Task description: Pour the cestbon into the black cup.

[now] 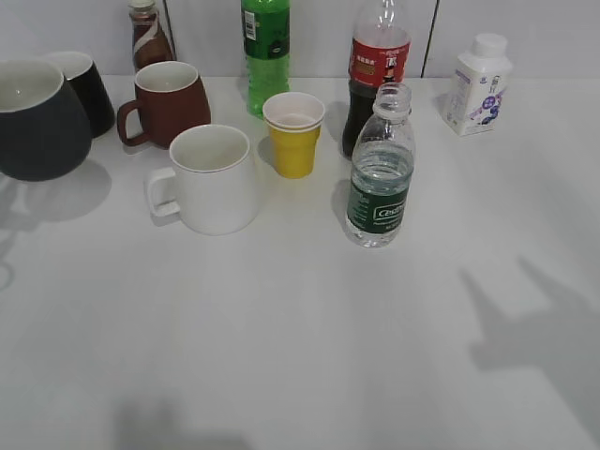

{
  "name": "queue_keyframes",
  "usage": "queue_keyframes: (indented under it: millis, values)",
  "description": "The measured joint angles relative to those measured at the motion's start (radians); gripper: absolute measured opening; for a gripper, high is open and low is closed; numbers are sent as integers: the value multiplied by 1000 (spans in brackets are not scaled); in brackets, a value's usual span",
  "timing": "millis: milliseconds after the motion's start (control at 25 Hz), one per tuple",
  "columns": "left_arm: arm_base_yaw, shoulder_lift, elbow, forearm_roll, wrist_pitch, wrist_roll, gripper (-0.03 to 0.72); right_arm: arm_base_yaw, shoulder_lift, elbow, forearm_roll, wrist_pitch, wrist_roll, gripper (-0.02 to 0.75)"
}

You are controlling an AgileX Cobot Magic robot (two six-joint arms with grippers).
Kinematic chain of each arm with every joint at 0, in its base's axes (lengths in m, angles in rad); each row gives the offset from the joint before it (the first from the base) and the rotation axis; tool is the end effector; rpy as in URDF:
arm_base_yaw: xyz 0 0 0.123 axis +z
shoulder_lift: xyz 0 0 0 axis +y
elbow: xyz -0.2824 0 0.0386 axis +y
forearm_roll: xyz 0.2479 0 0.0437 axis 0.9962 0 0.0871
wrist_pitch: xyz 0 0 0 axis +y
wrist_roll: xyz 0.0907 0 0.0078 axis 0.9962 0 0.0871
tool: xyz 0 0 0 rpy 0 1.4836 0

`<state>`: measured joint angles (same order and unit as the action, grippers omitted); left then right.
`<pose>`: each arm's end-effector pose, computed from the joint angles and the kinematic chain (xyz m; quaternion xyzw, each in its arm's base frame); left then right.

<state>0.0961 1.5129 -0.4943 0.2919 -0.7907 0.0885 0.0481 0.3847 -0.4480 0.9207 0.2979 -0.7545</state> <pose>0.2779 0.0081 0.2045 0.1422 0.7476 0.0488 0.6469 0.0847 0.0255 0.3210 -0.0474 0.7169 0.1505 0.6791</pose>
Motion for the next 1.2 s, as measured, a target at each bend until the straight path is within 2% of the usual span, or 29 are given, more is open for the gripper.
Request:
queue_keyframes:
  millis: [160, 200, 280, 400, 480, 640, 760, 840, 920, 1000, 1040, 1080, 1160, 1200]
  values:
    - [0, -57, 1, 23, 10, -24, 52, 0, 55, 119, 619, 9, -521, 529]
    - [0, -66, 1, 26, 11, -37, 52, 0, 60, 150, 734, 17, -634, 520]
    - [0, -77, 1, 26, 12, -49, 52, 0, 71, 209, 828, 75, -817, 477]
    - [0, -90, 1, 29, 14, -52, 52, 0, 99, 218, 817, 113, -867, 405]
    - [0, -97, 1, 35, 17, -52, 52, 0, 130, 184, 707, 120, -820, 380]
    - [0, -102, 1, 57, 17, -53, 52, 0, 237, 36, 356, 168, -567, 363]
    - [0, -103, 1, 61, 17, -53, 52, 0, 329, -79, 24, 212, -243, 341]
    - [0, -103, 1, 63, 17, -53, 52, 0, 395, -141, -152, 283, -12, 319]
    - [0, -103, 1, 65, 17, -53, 52, 0, 458, -161, -255, 319, 157, 308]
    - [0, -103, 1, 67, 17, -53, 52, 0, 472, -136, -244, 281, 243, 304]
    - [0, -103, 1, 67, 17, -53, 52, 5, 471, -107, -163, 222, 228, 303]
    - [0, -104, 1, 67, 17, -53, 52, 14, 462, -58, -58, 114, 162, 303]
    - [0, -104, 1, 70, 17, -53, 52, 63, 408, 58, 288, -158, -55, 303]
    - [0, -104, 1, 70, 18, -53, 52, 93, 395, 97, 408, -273, -169, 302]
